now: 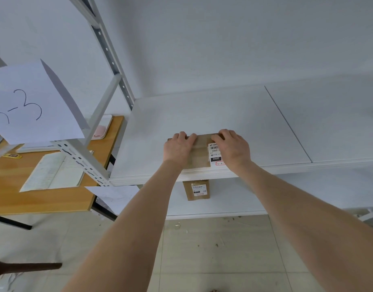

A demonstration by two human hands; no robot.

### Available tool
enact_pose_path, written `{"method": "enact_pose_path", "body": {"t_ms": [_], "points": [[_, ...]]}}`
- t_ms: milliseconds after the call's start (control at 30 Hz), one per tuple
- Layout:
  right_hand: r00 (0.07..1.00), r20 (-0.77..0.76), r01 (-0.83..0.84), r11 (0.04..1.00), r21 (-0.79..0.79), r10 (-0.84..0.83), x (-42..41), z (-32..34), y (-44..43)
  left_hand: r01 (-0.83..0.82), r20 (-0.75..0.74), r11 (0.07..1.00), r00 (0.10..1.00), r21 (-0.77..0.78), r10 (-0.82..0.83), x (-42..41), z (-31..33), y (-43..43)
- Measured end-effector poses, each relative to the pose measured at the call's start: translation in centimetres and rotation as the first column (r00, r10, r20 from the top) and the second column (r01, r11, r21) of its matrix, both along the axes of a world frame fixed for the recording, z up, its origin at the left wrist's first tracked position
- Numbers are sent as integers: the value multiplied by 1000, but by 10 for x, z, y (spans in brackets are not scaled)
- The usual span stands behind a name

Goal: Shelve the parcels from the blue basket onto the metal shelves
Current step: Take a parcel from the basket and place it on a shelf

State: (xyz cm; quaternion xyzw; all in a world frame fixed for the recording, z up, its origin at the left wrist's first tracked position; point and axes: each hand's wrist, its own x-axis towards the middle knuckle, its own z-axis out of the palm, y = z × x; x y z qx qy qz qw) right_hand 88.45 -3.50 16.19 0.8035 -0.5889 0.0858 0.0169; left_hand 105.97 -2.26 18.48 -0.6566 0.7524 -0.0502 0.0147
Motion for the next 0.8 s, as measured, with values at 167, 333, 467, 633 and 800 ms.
{"method": "enact_pose_path", "body": {"t_ms": [167,333,467,633,800], "points": [[1000,-6,23,1000,3,-23,-1,-1,-12,11,-4,1000,1000,1,-11,-1,-1,-14],[999,15,43,999,-21,-43,-3,-4,-30,22,-6,1000,1000,-1,-22,-4,-2,-33],[998,19,63,997,-35,-62,-5,-6,-44,29,-5,1000,1000,-2,-29,-7,-3,-49],[997,24,76,996,-45,-75,-7,-7,-56,28,-16,1000,999,-1,-28,-9,-4,-63],[998,16,69,997,-25,-68,-8,-5,-57,29,12,1000,999,-1,-29,-10,-5,-65]]}}
